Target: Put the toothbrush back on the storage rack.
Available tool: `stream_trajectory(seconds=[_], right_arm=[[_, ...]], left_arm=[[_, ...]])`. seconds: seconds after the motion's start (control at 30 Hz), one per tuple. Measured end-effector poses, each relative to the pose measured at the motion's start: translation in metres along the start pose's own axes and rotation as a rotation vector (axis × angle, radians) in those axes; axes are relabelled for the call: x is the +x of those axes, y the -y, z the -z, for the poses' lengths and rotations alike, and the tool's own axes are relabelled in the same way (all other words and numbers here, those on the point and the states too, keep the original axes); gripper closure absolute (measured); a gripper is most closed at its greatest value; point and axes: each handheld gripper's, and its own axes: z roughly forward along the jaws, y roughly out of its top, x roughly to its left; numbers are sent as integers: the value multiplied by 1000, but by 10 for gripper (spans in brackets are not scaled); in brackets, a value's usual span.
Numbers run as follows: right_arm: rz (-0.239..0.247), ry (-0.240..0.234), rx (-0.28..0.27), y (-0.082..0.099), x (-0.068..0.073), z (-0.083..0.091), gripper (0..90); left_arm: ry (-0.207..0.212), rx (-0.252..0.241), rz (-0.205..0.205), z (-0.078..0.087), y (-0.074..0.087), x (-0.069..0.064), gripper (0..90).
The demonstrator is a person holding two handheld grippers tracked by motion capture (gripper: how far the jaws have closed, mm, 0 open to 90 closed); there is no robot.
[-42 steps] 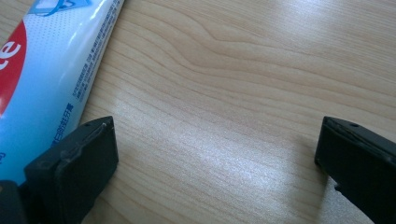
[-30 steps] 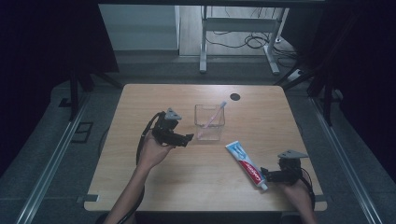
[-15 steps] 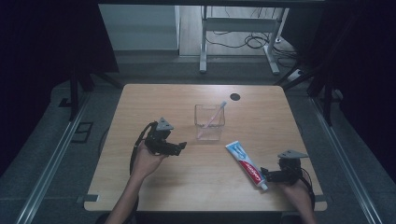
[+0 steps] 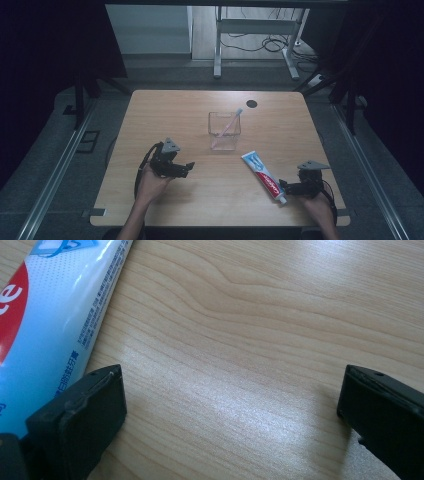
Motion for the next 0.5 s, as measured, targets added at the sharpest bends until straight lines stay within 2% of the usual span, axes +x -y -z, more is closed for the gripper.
stream_trajectory(seconds=[0.3, 0.5], right_arm=[[2, 0, -1, 0, 0, 0, 0], [1, 1, -1, 0, 0, 0, 0]], left_arm=[[-25, 7, -9, -2, 19, -6, 127], [-28, 8, -6, -3, 30, -10, 127]])
